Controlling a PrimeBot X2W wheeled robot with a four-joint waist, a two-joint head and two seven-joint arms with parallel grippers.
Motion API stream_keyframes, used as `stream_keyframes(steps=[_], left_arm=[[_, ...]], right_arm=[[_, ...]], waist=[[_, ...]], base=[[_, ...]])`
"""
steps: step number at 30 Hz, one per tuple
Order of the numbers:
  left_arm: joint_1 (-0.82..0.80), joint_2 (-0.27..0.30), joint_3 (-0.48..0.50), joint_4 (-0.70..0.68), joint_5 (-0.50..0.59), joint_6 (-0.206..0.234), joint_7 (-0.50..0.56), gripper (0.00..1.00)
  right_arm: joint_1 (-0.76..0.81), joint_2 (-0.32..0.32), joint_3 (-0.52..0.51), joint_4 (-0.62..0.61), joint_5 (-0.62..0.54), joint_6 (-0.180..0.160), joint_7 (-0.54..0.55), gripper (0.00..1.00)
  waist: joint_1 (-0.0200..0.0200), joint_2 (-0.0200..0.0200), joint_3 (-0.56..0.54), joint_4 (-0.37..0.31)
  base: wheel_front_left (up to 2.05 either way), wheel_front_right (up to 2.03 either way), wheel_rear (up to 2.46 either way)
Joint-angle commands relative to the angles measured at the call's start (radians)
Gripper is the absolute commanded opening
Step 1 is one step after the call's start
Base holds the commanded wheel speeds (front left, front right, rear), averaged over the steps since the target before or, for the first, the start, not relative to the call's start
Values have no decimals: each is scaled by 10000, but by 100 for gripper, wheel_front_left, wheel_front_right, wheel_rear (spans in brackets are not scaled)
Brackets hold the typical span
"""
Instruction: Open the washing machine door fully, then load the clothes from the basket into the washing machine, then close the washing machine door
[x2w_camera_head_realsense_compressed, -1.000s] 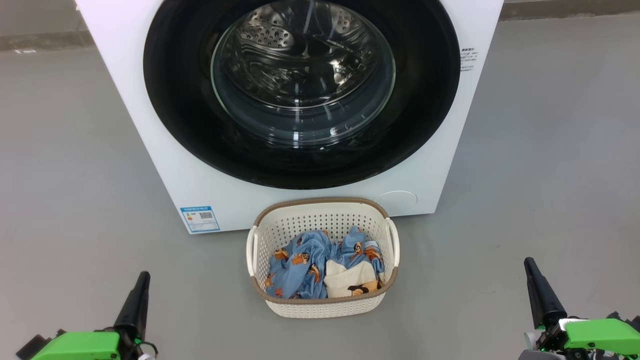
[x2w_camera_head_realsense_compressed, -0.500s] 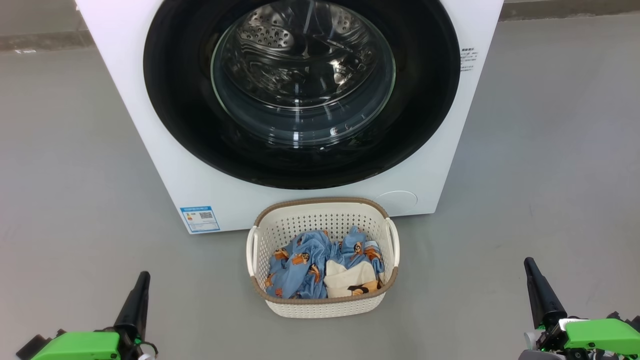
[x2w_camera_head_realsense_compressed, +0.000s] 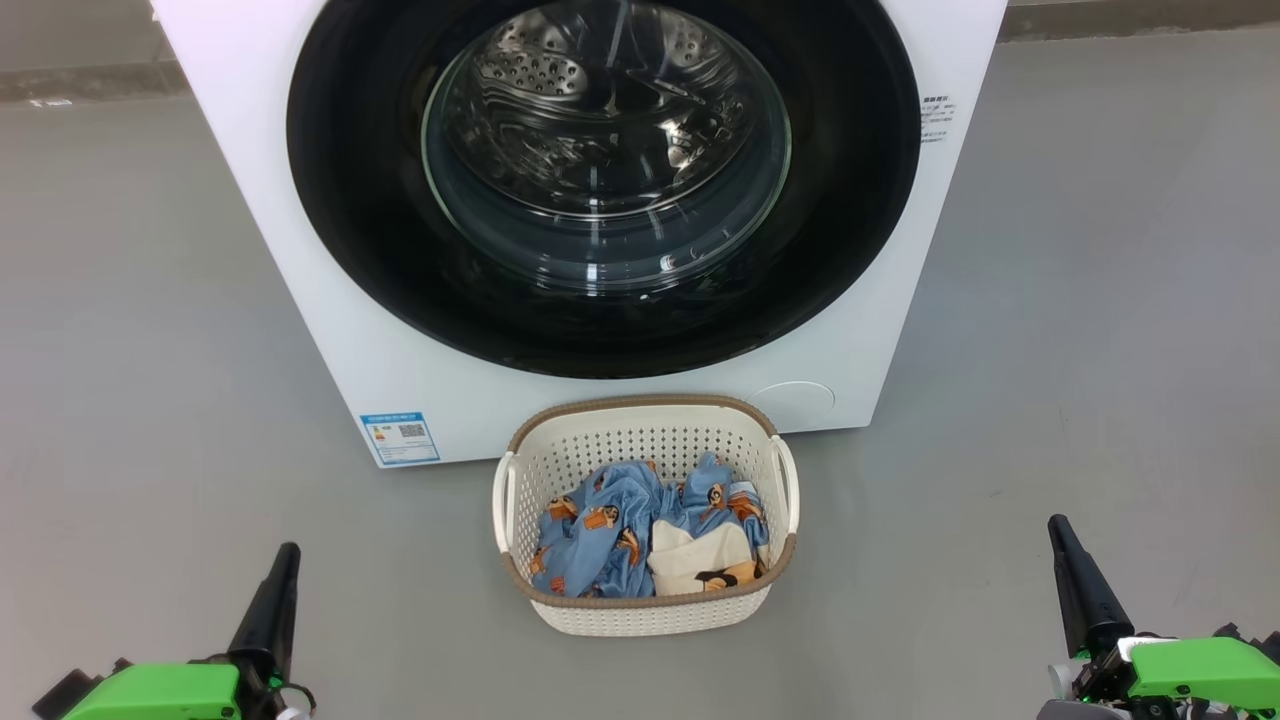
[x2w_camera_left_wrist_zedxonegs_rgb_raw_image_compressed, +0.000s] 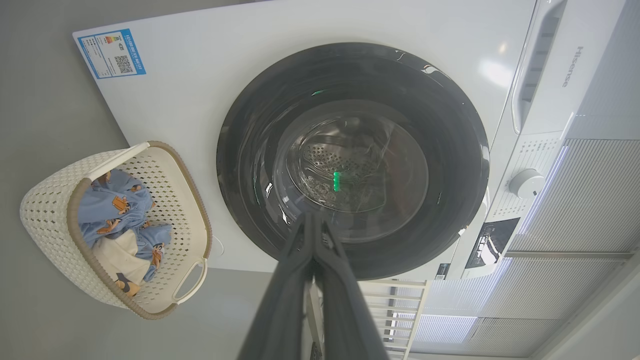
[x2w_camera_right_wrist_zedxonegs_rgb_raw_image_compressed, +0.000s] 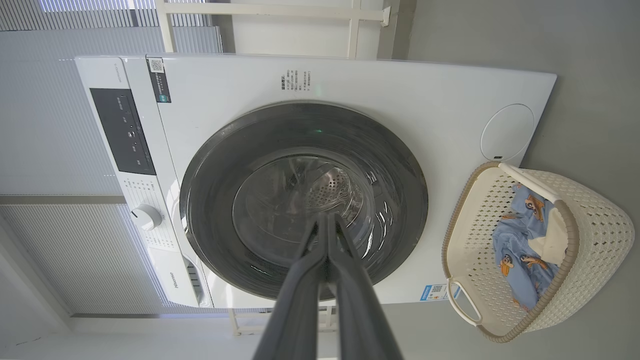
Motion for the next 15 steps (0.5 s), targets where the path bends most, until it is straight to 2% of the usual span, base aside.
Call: stream_keyframes(steps=[1, 4, 5, 11, 15], left_arm=[[-114, 127, 340, -294, -2, -29, 30, 0], [-114, 127, 340, -294, -2, -29, 30, 0], [-1, -4, -11, 38, 1, 2, -3, 100], [169, -127, -56, 369, 25, 3, -44, 100], [110, -102, -75, 303, 99, 2, -126, 100]], right_arm=[[-460, -43, 272, -246, 45, 17, 76, 0], [-460, -43, 272, -246, 45, 17, 76, 0], [8, 1, -3, 32, -4, 0, -3, 100], [136, 64, 17, 394, -61, 0, -54, 100], [37, 22, 69, 363, -198, 1, -143, 100]], waist=[[0, 0, 0, 0], [0, 0, 0, 0], [0, 0, 0, 0], [3, 0, 4, -1], [23, 0, -15, -3]], base=[[0, 0, 0], [0, 0, 0], [0, 0, 0], [0, 0, 0], [0, 0, 0]])
